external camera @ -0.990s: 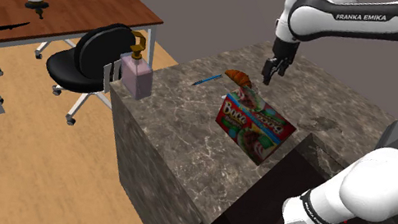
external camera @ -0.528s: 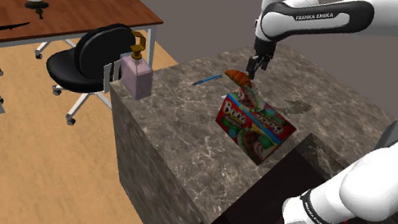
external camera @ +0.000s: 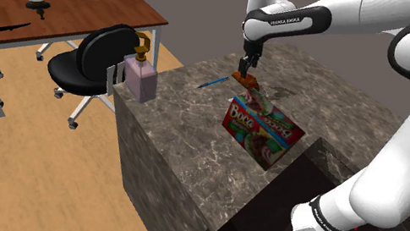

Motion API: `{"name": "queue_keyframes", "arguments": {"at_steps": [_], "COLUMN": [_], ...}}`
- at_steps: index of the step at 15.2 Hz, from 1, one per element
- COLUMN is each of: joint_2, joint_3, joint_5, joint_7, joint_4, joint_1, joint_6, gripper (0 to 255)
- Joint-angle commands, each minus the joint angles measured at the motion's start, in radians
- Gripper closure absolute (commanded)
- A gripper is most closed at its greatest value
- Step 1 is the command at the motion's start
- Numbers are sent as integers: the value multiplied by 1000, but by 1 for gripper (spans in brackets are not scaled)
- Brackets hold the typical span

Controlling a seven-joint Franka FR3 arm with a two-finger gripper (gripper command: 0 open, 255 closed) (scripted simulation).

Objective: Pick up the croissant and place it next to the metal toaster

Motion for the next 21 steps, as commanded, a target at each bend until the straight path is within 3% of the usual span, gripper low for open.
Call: {"name": "queue_keyframes", "arguments": {"at_steps": [1,9,17,18,21], "joint_2": [80,119,119,119,119], "joint_3": [3,-4,-4,-4,-4], "joint_5": [-7,-15,-15,-15,-15], "joint_7": [-22,-18,-18,-18,-18], "joint_4": [77,28,28,28,28], "joint_1": [0,-12,-12,-12,-12], "joint_6": [8,97,97,97,97], "gripper": [0,0,0,255,255]}}
